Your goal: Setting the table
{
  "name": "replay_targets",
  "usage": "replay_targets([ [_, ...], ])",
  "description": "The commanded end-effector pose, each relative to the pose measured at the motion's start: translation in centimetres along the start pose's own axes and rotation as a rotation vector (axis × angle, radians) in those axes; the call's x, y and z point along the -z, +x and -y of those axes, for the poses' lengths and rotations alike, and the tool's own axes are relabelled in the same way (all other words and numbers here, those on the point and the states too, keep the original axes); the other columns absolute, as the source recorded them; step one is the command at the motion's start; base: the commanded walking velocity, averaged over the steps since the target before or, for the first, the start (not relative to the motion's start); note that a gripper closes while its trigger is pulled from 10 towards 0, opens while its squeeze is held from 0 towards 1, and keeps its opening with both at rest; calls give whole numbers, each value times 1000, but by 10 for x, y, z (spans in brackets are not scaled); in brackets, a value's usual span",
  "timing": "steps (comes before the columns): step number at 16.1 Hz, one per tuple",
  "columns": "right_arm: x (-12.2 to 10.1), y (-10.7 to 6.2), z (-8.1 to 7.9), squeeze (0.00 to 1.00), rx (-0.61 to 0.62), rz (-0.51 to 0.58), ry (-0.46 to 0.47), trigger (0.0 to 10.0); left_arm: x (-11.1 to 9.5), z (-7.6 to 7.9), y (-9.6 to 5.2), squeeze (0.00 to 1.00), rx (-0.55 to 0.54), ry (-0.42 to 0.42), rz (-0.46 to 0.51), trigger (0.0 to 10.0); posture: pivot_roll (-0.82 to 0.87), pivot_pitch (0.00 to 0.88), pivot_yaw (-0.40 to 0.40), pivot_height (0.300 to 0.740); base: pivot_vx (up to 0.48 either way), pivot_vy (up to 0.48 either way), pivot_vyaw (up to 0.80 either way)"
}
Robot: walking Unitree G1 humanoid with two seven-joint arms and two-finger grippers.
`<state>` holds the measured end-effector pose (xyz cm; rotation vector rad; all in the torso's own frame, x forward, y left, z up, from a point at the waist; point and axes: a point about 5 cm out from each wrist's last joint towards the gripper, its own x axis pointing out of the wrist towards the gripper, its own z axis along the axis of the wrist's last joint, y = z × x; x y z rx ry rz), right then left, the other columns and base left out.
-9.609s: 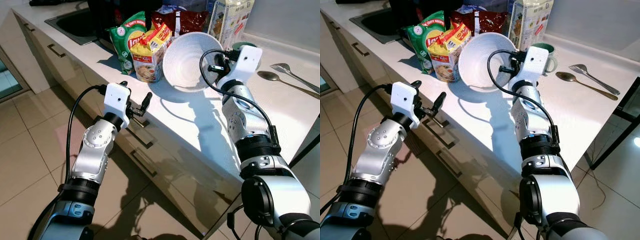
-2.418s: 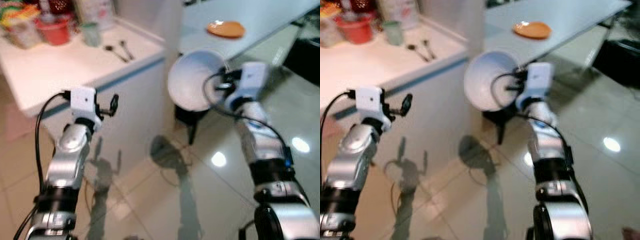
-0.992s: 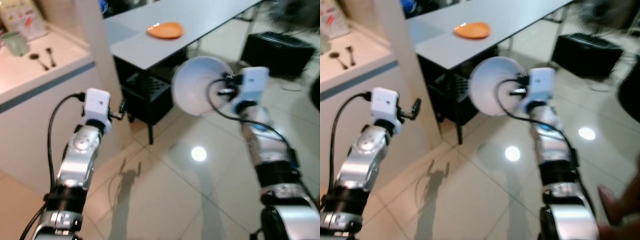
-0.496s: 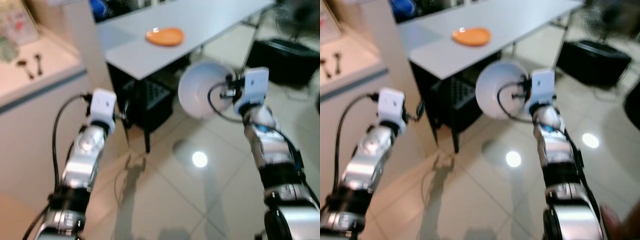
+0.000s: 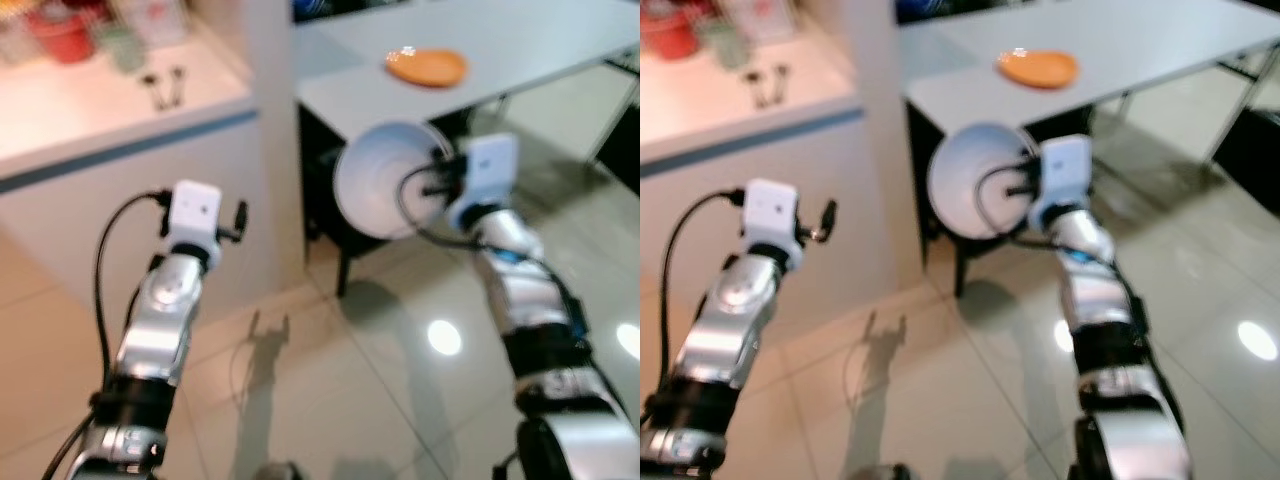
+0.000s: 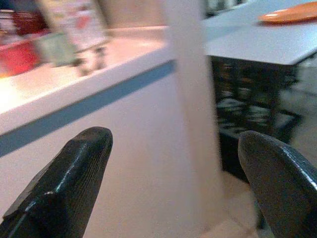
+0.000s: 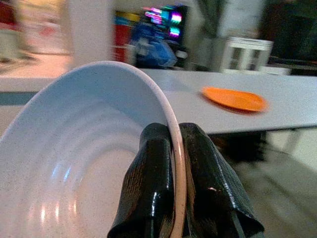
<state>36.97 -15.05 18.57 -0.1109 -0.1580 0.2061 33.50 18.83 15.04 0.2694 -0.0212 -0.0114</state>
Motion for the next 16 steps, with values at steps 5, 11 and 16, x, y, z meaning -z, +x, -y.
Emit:
replay_targets([
  [5,-8,3,5,0,-2,35,-15,0,1,1,-2,0,-21,6,-13,10000,63,64,30,740,0,0,791],
  [11,-6,3,4,0,-5,30,-9,0,2,0,-2,0,-44,17,-21,10000,66,66,31,740,0,0,781],
  [16,-4,3,5,0,-6,25,-6,0,1,-1,-2,0,-55,18,-14,10000,67,59,28,740,0,0,775],
])
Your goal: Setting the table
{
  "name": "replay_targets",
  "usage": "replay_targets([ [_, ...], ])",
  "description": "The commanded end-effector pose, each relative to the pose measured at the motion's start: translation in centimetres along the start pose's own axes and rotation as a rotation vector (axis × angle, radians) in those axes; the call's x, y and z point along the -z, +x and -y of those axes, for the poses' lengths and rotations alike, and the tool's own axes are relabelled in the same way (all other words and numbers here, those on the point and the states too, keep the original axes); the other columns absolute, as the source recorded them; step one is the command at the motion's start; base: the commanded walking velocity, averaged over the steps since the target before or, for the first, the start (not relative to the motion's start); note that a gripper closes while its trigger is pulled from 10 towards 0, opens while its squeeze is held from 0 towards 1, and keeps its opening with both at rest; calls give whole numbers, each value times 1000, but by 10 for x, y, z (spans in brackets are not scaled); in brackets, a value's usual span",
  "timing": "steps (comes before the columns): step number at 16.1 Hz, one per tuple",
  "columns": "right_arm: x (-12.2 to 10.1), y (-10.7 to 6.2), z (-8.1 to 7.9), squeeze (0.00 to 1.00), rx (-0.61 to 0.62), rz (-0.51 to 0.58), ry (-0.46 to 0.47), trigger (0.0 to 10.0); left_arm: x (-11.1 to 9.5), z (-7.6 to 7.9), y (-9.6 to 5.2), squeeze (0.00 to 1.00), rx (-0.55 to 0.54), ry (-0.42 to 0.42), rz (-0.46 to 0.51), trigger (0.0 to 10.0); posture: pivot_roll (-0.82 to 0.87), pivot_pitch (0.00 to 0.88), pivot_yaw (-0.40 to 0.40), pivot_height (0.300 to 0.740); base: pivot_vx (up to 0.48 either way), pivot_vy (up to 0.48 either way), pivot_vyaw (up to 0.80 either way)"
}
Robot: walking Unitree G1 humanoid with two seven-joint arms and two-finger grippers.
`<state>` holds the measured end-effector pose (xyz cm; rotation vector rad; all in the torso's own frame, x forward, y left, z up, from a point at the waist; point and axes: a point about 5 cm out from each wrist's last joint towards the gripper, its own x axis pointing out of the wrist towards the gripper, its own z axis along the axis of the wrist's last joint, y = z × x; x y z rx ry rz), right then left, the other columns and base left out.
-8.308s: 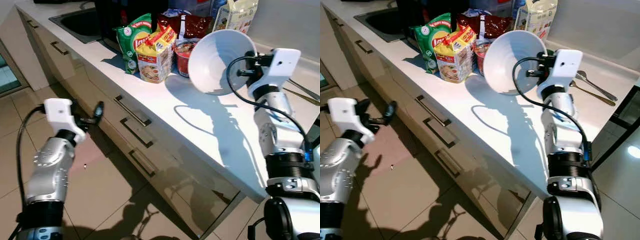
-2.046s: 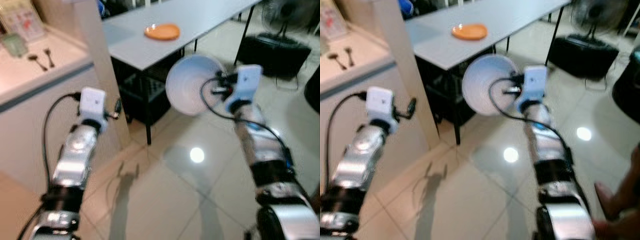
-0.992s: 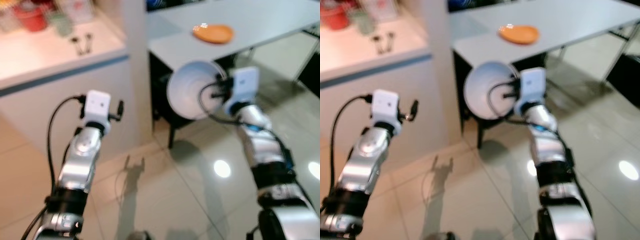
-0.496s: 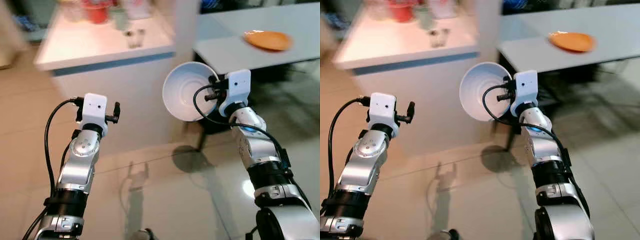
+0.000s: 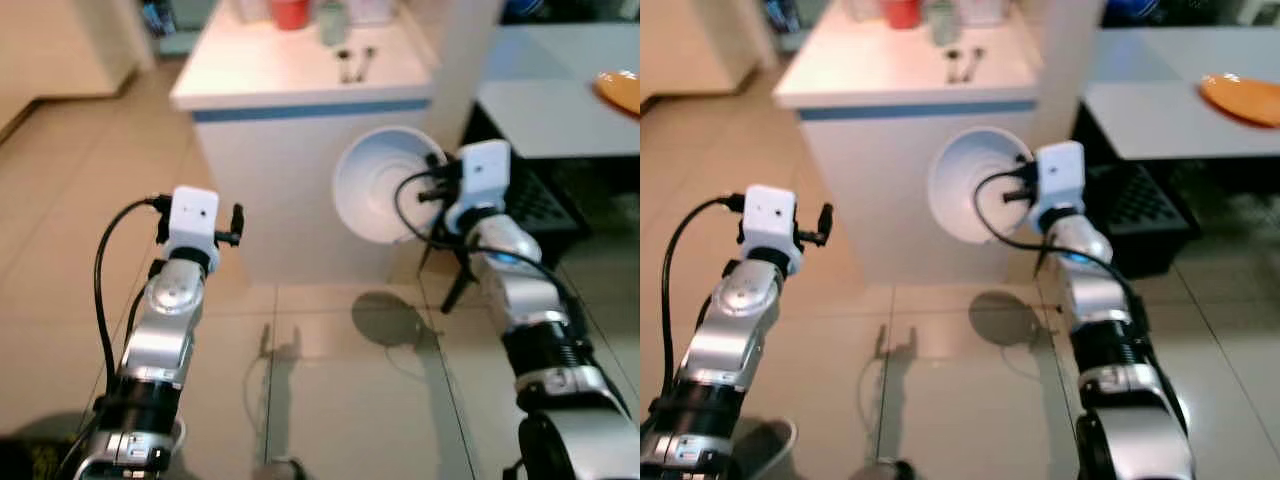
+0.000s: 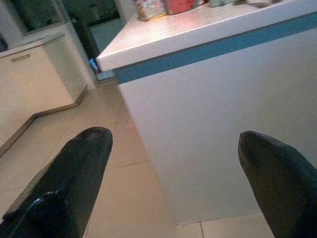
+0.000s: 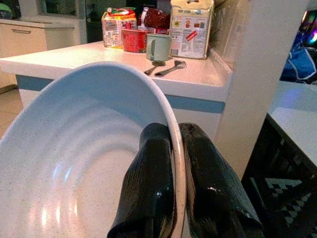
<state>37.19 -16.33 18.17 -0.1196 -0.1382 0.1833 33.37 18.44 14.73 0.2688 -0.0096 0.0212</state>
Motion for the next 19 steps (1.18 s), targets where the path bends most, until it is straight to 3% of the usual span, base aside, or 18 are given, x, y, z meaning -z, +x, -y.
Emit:
replay_targets([
  [1,-9,5,-7,0,-22,44,15,0,-1,-5,0,0,-22,17,4,10000,70,54,26,740,0,0,750],
  [4,-10,6,-9,0,-32,45,34,0,-2,-5,0,0,-13,-1,9,10000,73,51,24,740,0,0,0],
  [9,-9,6,-13,0,-51,45,28,0,-2,-8,-1,0,-40,-14,11,10000,73,50,21,740,0,-466,0],
  [14,-8,4,-15,0,-68,45,19,0,2,-11,-1,0,-67,3,-20,10000,68,60,21,740,304,-365,0],
  [15,-5,6,-13,0,-34,3,-2,6314,1,-12,-1,0,-84,10,-4,10000,67,62,22,740,0,0,0],
  [16,-3,7,-14,0,-37,-22,-22,10000,1,-12,0,0,-87,51,-14,10000,66,63,21,740,0,0,0],
  [19,-4,7,-13,0,-37,-8,-29,10000,-1,-9,2,0,-72,34,-3,10000,61,66,20,740,0,0,0],
])
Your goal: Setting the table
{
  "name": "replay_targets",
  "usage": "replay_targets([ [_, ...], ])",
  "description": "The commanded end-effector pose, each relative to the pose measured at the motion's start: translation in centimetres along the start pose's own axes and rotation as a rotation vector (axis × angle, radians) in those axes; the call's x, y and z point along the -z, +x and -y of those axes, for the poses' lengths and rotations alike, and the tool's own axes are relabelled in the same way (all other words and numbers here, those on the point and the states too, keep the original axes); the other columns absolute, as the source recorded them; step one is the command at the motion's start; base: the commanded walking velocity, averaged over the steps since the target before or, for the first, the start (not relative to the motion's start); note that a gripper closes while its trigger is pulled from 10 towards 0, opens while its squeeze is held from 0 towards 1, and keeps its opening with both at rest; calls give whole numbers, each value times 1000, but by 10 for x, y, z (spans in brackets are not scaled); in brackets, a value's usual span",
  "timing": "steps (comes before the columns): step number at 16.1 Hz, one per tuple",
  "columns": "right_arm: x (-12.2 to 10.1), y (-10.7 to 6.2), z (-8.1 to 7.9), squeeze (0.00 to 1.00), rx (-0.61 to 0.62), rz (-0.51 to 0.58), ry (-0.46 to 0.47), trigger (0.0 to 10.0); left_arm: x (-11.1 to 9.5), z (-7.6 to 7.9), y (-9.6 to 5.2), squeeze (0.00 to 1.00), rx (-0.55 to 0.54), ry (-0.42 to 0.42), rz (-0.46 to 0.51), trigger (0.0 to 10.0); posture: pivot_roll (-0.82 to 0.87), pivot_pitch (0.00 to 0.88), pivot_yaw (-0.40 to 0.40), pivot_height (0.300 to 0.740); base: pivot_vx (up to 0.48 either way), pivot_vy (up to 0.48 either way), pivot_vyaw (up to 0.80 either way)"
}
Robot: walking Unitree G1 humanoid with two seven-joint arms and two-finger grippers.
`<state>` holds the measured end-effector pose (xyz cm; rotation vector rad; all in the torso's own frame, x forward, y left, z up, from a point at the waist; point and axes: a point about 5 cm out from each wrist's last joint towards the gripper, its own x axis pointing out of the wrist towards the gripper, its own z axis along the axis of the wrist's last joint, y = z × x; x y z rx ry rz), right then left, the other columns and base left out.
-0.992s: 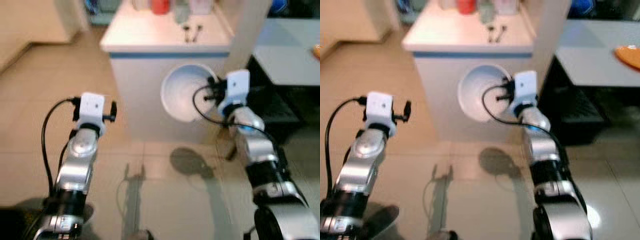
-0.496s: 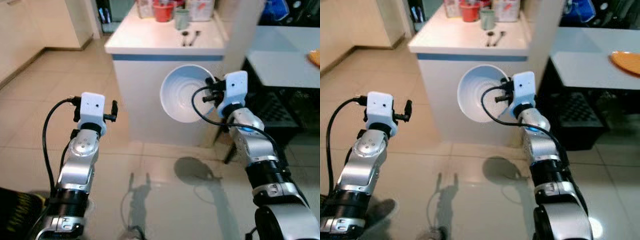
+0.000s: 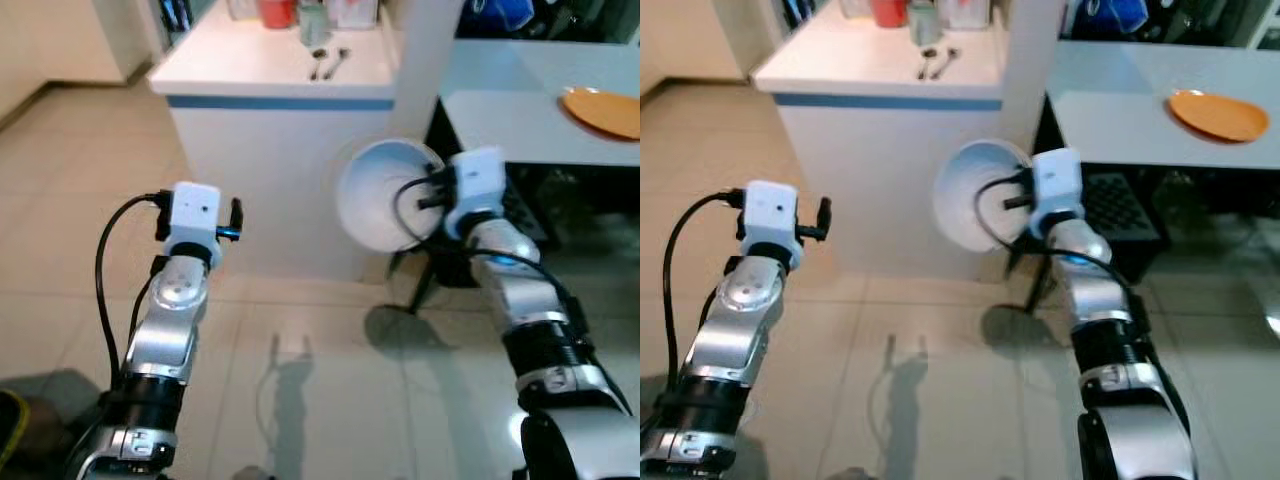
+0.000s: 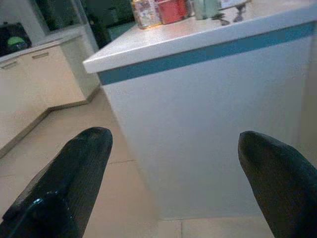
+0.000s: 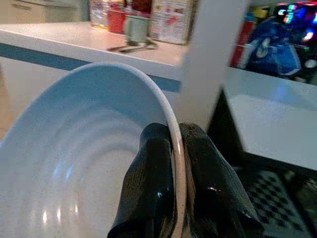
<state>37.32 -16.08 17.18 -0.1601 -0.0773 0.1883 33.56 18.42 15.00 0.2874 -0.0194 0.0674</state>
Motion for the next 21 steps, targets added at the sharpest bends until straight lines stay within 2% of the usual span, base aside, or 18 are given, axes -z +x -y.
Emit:
replay_targets([
  [1,-14,6,-9,0,-20,54,1,10000,2,-8,1,0,-26,15,-8,10000,61,66,20,740,0,0,0],
  [6,-15,7,-9,0,-21,50,-13,10000,3,-3,-2,0,-12,-20,-5,10000,63,75,7,740,0,0,0],
  [21,-13,6,-9,0,-10,56,-21,10000,1,-1,1,0,12,-32,-5,10000,57,64,25,740,480,0,0],
])
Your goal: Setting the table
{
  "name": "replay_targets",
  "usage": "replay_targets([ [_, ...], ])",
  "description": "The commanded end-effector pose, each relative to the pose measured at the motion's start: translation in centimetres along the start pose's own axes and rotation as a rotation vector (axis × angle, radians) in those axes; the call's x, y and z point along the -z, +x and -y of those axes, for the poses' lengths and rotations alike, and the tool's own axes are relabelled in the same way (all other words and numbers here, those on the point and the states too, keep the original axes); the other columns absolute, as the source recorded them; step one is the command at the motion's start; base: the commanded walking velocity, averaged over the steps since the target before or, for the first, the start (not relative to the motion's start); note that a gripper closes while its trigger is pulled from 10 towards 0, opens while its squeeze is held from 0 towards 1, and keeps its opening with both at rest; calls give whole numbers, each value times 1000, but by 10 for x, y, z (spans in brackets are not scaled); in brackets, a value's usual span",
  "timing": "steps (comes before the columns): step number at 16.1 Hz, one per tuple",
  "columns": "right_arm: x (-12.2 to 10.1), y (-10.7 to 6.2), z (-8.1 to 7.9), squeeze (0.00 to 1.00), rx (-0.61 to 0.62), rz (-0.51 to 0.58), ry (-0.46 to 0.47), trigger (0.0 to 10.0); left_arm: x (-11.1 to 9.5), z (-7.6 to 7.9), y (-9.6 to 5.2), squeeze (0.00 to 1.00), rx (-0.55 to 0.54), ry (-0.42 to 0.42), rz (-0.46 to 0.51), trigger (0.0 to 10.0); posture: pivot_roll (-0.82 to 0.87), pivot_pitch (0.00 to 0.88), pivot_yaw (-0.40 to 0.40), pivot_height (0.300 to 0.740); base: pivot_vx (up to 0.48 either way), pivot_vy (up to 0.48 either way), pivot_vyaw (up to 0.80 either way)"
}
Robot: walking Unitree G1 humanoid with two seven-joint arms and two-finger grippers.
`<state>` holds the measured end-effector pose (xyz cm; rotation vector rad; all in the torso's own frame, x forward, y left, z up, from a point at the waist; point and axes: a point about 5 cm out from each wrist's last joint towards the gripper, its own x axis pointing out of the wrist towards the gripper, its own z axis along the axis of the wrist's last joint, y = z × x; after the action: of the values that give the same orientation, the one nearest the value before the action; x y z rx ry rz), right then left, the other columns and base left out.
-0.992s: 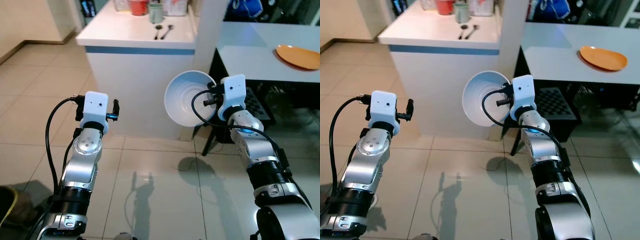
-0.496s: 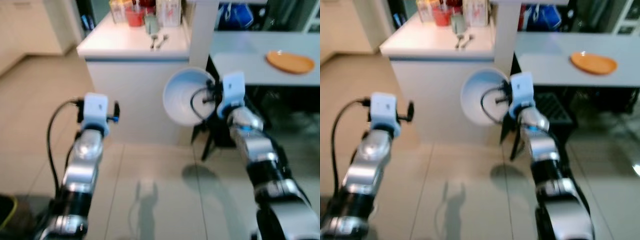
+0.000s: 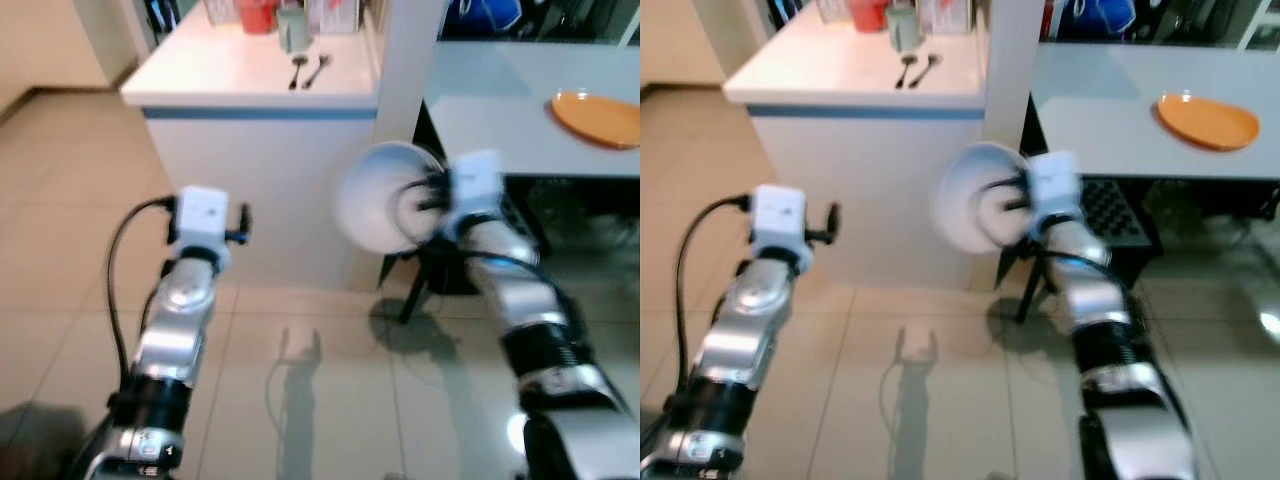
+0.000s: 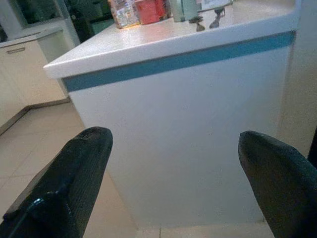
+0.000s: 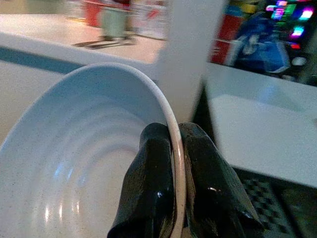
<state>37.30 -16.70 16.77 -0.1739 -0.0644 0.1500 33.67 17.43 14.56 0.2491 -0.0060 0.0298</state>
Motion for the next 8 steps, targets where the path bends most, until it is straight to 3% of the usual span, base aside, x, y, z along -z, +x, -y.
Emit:
replay_targets([
  [1,-18,7,-15,0,-44,73,-6,10000,-1,-11,1,0,-22,8,5,10000,58,62,24,740,480,0,0],
  [2,-18,7,-15,0,-44,72,-7,10000,-2,-10,1,0,-21,9,10,10000,57,60,24,740,480,0,0],
  [8,-18,8,-14,0,-40,72,-11,10000,-2,-10,1,0,-36,13,8,10000,58,55,22,740,0,0,0],
])
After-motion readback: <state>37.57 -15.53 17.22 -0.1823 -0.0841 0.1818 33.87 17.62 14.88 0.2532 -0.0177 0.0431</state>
